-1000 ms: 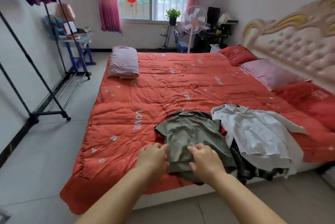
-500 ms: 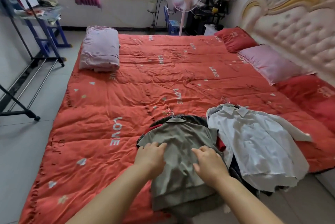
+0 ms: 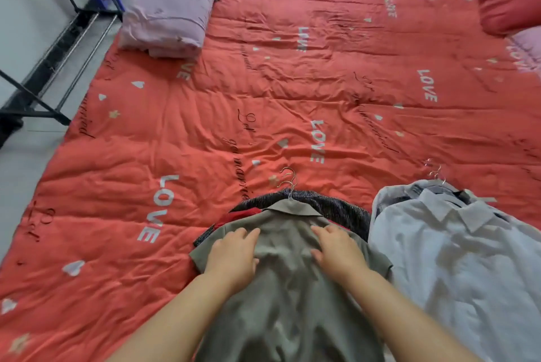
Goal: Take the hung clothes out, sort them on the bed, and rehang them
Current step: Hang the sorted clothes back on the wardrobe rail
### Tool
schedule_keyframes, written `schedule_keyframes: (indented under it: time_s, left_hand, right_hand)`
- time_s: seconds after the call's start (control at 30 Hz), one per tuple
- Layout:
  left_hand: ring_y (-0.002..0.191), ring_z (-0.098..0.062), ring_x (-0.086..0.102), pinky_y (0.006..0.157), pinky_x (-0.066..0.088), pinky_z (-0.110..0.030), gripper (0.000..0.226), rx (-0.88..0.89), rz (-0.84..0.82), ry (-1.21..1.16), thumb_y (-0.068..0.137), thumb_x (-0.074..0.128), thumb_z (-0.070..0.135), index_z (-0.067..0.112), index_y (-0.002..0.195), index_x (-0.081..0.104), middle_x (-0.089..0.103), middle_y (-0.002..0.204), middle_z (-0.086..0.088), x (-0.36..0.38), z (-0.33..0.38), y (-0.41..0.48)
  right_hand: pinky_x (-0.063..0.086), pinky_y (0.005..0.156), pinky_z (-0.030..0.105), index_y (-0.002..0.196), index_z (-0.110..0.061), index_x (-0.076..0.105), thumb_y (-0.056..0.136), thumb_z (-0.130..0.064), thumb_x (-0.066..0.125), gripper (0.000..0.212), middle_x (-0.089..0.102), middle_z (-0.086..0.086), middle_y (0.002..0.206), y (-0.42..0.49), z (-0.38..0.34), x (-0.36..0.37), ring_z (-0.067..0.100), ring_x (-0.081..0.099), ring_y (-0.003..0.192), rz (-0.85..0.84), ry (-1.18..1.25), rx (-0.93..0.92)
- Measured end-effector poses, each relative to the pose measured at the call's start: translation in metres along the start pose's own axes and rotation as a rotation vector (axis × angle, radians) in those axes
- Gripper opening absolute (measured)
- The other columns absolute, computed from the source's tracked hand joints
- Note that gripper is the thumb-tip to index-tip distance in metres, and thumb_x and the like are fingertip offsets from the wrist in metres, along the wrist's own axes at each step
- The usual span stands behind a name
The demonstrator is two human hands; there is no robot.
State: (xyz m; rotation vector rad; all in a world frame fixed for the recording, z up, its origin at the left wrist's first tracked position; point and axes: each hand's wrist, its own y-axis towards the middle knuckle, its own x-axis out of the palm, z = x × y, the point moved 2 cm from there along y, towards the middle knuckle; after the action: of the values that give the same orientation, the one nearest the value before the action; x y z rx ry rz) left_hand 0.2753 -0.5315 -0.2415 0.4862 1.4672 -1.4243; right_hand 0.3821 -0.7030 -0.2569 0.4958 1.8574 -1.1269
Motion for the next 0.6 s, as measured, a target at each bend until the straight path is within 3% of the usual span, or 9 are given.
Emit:
schedule_keyframes:
  time_s: [0.3,0.43,0.6]
  left_hand:
    - [0.135,-0.024,0.026,0.107,0.029,-0.037,0.071,-0.04,-0.018,-0.015,0.092,0.051,0.035,0.023,0.149,0.01,0.023,0.15,-0.007,0.067,-0.01,0.123]
    - [0.141,-0.026,0.013,0.114,0.016,-0.041,0.084,-0.056,-0.062,0.043,0.089,0.052,0.049,0.025,0.15,0.0,0.009,0.156,-0.007,0.099,-0.011,0.153]
    - [0.135,-0.027,0.02,0.113,0.016,-0.038,0.096,-0.069,0.01,0.078,0.08,0.055,0.061,0.025,0.15,0.001,0.015,0.152,-0.005,0.12,-0.011,0.162]
  right_hand:
    - [0.035,0.101,0.034,0.148,-0.022,0.017,0.087,-0.043,0.059,0.077,0.031,0.007,0.146,0.119,0.056,0.07,0.027,0.039,0.126,-0.024,-0.044,0.009]
    - [0.029,0.106,0.036,0.15,-0.023,0.011,0.078,-0.059,0.06,0.094,0.025,0.008,0.148,0.135,0.067,0.1,0.027,0.034,0.129,-0.021,-0.072,-0.013]
    - [0.035,0.099,0.04,0.149,-0.024,0.017,0.07,-0.065,0.064,0.101,0.033,0.008,0.142,0.141,0.072,0.109,0.03,0.039,0.12,0.056,-0.108,-0.049]
